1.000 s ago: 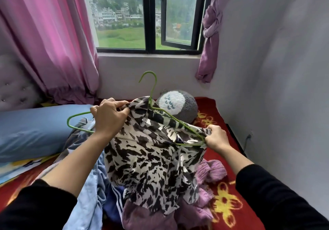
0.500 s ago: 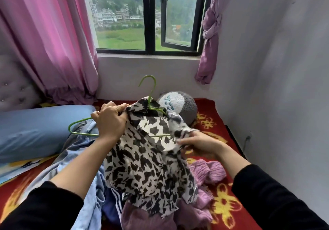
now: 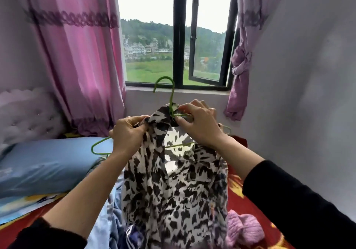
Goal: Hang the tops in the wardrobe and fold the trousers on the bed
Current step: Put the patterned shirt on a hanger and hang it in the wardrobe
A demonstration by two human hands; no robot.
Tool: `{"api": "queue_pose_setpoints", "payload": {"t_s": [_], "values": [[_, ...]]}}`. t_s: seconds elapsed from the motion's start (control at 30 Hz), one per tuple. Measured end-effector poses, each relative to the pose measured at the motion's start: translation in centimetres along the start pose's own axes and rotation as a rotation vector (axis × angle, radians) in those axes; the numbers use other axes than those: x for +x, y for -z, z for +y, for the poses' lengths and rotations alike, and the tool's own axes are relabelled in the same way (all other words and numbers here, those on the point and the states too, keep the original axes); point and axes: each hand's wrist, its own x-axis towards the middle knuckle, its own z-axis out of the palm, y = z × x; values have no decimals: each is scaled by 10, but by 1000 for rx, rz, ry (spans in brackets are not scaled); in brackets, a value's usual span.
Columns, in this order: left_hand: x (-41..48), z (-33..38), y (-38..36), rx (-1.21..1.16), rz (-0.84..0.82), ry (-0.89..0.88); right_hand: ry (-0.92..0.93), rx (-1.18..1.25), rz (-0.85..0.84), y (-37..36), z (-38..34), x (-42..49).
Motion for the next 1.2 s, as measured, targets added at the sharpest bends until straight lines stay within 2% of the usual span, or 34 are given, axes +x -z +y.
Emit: {"api": "queue_pose_setpoints", "payload": {"t_s": [0.07, 0.13, 0.23, 0.33, 0.47, 0.53, 0.6, 0.7, 0.9, 1.03, 1.2], "values": [[5, 15, 8, -10, 13, -25, 31, 7, -22, 3, -22, 23], [9, 30, 18, 10, 27, -58, 9, 118, -67, 9, -39, 42], [14, 53, 38, 23, -48, -130, 15, 153, -100, 25, -57, 63], [14, 73, 65, 140, -126, -179, 77, 204, -210, 46, -67, 74], [2, 81, 100, 182, -126, -162, 179, 258, -344, 69, -70, 82], [-9, 79, 113, 161, -95, -141, 209, 277, -406, 77, -71, 83], [-21, 80, 123, 107, -36, -84, 224, 338, -409, 83, -75, 82], [-37, 82, 136, 101, 46, -104, 256, 374, -411, 85, -79, 77], [-84, 76, 164, 111, 144, -58, 262, 395, -453, 58, -86, 62], [-122, 80, 194, 62, 268, 8, 358, 458, -500, 43, -121, 51], [-160, 101, 249, 139, 445, -11, 475, 553, -430, 31, -186, 43]]}}
